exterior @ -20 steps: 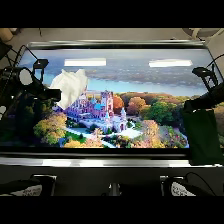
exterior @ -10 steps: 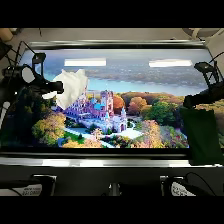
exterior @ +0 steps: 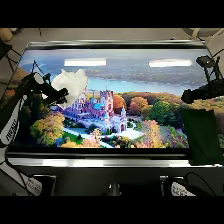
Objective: Fold the shirts.
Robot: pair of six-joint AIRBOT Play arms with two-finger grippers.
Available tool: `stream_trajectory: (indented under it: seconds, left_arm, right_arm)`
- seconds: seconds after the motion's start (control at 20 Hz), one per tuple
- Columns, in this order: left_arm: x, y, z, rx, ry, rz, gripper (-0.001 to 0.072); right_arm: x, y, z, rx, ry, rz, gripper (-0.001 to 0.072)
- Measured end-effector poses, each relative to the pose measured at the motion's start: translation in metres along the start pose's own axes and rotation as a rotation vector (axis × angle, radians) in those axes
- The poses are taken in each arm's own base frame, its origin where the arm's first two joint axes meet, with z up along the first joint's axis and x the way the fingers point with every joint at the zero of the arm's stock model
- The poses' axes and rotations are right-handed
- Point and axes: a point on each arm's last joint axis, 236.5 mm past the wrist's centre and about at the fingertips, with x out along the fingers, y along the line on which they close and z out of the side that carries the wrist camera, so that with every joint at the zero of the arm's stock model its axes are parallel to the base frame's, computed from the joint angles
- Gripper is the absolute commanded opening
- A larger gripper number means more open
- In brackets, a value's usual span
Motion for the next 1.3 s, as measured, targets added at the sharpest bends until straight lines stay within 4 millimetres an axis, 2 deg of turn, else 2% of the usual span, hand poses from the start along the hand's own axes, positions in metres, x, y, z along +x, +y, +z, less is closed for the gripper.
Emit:
stream_trajectory:
  seconds: [0.05,0.1,0.2,0.3,0.35,0.45,0.5,0.55,0.6,0.65,0.75,0.8,0.9,1.0,1.05,1.1,1.15,1.2,1.3]
  left_arm:
    - [-0.004,-0.007,0.002,0.012,-0.006,-0.024,0.0022]
    - [-0.019,-0.018,0.01,0.051,-0.042,-0.059,0.0022]
    - [-0.071,-0.052,0.026,0.172,-0.173,-0.14,0.0022]
    - [-0.157,-0.098,0.029,0.332,-0.376,-0.229,0.0022]
    - [-0.203,-0.12,0.021,0.403,-0.477,-0.269,0.0022]
    - [-0.291,-0.161,-0.014,0.533,-0.657,-0.359,0.0022]
    - [-0.324,-0.176,-0.036,0.587,-0.718,-0.398,0.0022]
    - [-0.35,-0.19,-0.061,0.64,-0.764,-0.44,0.0022]
    - [-0.367,-0.202,-0.085,0.688,-0.788,-0.476,0.0022]
    - [-0.372,-0.212,-0.106,0.727,-0.788,-0.505,0.0022]
    - [-0.356,-0.229,-0.138,0.793,-0.737,-0.539,0.0022]
    - [-0.336,-0.236,-0.152,0.82,-0.686,-0.544,0.0022]
    - [-0.278,-0.247,-0.178,0.863,-0.555,-0.531,0.0023]
    - [-0.205,-0.248,-0.206,0.877,-0.392,-0.492,0.0041]
    - [-0.172,-0.248,-0.22,0.874,-0.319,-0.47,0.0308]
    - [-0.139,-0.246,-0.234,0.869,-0.243,-0.444,0.0644]
    - [-0.113,-0.243,-0.247,0.864,-0.178,-0.421,0.0701]
    - [-0.093,-0.239,-0.257,0.857,-0.117,-0.395,0.0693]
    - [-0.075,-0.223,-0.255,0.865,-0.064,-0.317,0.0687]
  right_arm:
    - [-0.003,-0.002,0.004,-0.006,-0.015,-0.008,0.0601]
    - [-0.01,-0.004,0.011,-0.018,-0.038,-0.022,0.06]
    - [-0.035,-0.01,0.03,-0.049,-0.106,-0.063,0.0599]
    - [-0.077,-0.014,0.053,-0.081,-0.206,-0.12,0.0599]
    - [-0.101,-0.013,0.063,-0.095,-0.26,-0.149,0.0599]
    - [-0.155,-0.007,0.078,-0.122,-0.371,-0.203,0.0599]
    - [-0.179,-0.001,0.079,-0.133,-0.413,-0.22,0.0599]
    - [-0.202,0.006,0.078,-0.143,-0.451,-0.234,0.0599]
    - [-0.22,0.014,0.074,-0.152,-0.476,-0.243,0.0599]
    - [-0.236,0.022,0.067,-0.16,-0.488,-0.246,0.0599]
    - [-0.254,0.037,0.05,-0.161,-0.481,-0.234,0.0599]
    - [-0.257,0.045,0.039,-0.161,-0.458,-0.219,0.0599]
    - [-0.255,0.057,0.018,-0.157,-0.389,-0.178,0.0599]
    - [-0.243,0.065,-0.001,-0.15,-0.301,-0.127,0.0599]
    - [-0.234,0.067,-0.008,-0.143,-0.26,-0.103,0.0599]
    - [-0.223,0.068,-0.014,-0.136,-0.215,-0.077,0.06]
    - [-0.21,0.067,-0.019,-0.128,-0.175,-0.052,0.0601]
    - [-0.194,0.067,-0.024,-0.118,-0.129,-0.023,0.0601]
    - [-0.158,0.07,-0.037,-0.095,-0.033,0.05,0.0603]
